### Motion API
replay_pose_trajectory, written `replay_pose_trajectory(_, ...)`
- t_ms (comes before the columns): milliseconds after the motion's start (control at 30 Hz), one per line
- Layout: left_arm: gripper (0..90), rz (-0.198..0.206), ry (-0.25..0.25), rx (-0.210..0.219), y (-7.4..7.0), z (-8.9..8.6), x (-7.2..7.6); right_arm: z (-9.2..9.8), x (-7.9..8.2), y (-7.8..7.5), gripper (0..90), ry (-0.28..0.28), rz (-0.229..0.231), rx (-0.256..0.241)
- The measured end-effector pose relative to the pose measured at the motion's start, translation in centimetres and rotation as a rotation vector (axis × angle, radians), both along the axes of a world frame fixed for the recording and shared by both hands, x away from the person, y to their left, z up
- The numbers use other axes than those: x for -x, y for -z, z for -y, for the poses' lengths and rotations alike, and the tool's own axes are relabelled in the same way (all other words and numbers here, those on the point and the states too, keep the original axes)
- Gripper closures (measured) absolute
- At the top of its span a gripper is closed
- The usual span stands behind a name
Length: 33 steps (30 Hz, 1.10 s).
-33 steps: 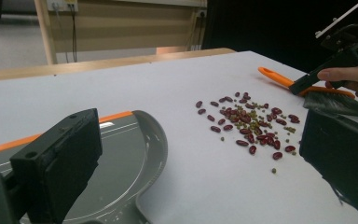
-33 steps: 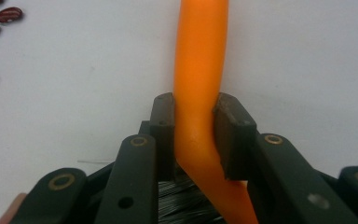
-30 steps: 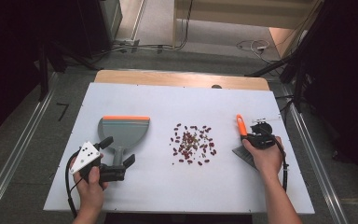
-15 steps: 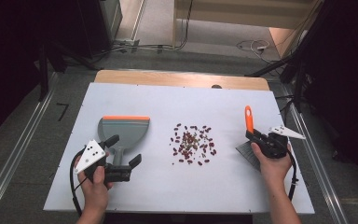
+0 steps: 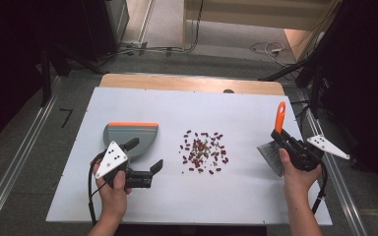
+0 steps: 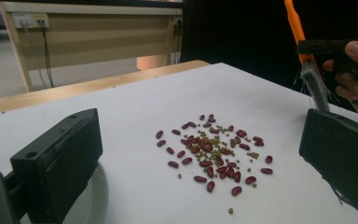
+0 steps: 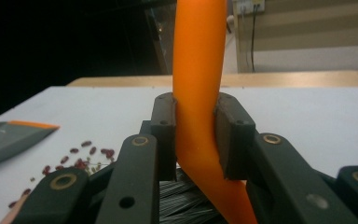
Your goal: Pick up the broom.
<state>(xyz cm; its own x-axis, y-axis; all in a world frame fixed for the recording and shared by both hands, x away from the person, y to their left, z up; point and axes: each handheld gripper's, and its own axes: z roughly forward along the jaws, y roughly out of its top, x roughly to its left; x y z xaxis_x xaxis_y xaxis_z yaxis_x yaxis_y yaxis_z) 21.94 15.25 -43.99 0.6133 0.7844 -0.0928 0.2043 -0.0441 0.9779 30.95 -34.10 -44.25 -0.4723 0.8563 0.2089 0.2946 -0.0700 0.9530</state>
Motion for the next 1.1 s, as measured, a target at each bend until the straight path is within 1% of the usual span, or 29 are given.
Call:
replay_pose_trajectory(133,0.0,-0.002,0.030,0.006,-0.3,1.3,-0.7,-0.7,0.6,-1.2,69.9,-0.020,0.038,0.002)
replay_pose_trajectory(167,0.0,-0.002,0.030,0.006,-0.3,1.3,-0.7,-0.9,0.7,-1.4,69.9,-0.021,0.051,0.005)
replay_pose_trajectory(233,0.0,-0.002,0.054,0.006,-0.4,2.2,-1.1,-1.3,1.0,-1.7,69.9,-0.031,0.057,0.000)
replay_pose_trajectory(333,0.0,0.009,0.078,0.013,-0.6,2.9,-1.2,-2.2,1.3,-2.2,69.9,-0.052,0.078,0.012)
replay_pose_trajectory(367,0.0,0.009,0.078,0.013,-0.6,2.9,-1.2,-2.2,1.3,-2.2,69.9,-0.052,0.078,0.012)
replay_pose_trajectory(400,0.0,0.017,0.082,0.013,-0.9,3.3,-1.4,-2.8,1.6,-2.5,69.9,-0.065,0.086,0.017)
replay_pose_trajectory(433,0.0,0.017,0.082,0.013,-0.9,3.3,-1.4,-2.8,1.6,-2.5,69.9,-0.065,0.086,0.017)
replay_pose_trajectory(467,0.0,0.023,0.089,0.021,-1.1,3.5,-1.5,-3.4,1.8,-2.7,69.9,-0.078,0.094,0.020)
replay_pose_trajectory(500,0.0,0.029,0.094,0.028,-1.3,3.7,-1.6,-3.4,1.8,-2.7,69.9,-0.078,0.094,0.020)
replay_pose_trajectory(533,0.0,0.036,0.101,0.036,-1.7,3.9,-1.8,-4.0,2.0,-2.9,69.9,-0.095,0.098,0.022)
replay_pose_trajectory(600,0.0,0.038,0.110,0.050,-2.0,4.2,-2.0,-4.7,2.2,-3.0,69.9,-0.112,0.103,0.022)
replay_pose_trajectory(667,0.0,0.037,0.111,0.052,-2.2,4.3,-2.1,-5.4,2.4,-3.1,69.9,-0.128,0.110,0.034)
replay_pose_trajectory(733,0.0,0.029,0.118,0.061,-2.7,4.8,-2.8,-6.3,2.7,-3.2,69.9,-0.151,0.112,0.038)
replay_pose_trajectory(800,0.0,0.025,0.123,0.060,-2.8,4.9,-3.0,-7.1,2.9,-3.3,69.9,-0.171,0.114,0.045)
replay_pose_trajectory(833,0.0,0.018,0.136,0.062,-3.0,5.2,-3.4,-7.5,3.0,-3.3,69.9,-0.181,0.116,0.045)
replay_pose_trajectory(900,0.0,0.015,0.132,0.056,-3.1,5.2,-3.6,-8.2,3.2,-3.3,69.8,-0.198,0.113,0.044)
replay_pose_trajectory(933,0.0,0.008,0.131,0.064,-3.2,5.2,-3.8,-8.5,3.3,-3.3,69.8,-0.204,0.116,0.050)
replay_pose_trajectory(1000,0.0,0.003,0.132,0.066,-3.2,5.1,-3.9,-9.1,3.5,-3.2,69.8,-0.219,0.119,0.054)
replay_pose_trajectory(1067,0.0,0.000,0.144,0.072,-3.3,5.1,-3.9,-9.9,3.8,-3.3,69.8,-0.234,0.122,0.059)
replay_pose_trajectory(1100,0.0,-0.004,0.150,0.068,-3.3,5.2,-3.9,-10.3,4.0,-3.3,69.8,-0.242,0.123,0.061)
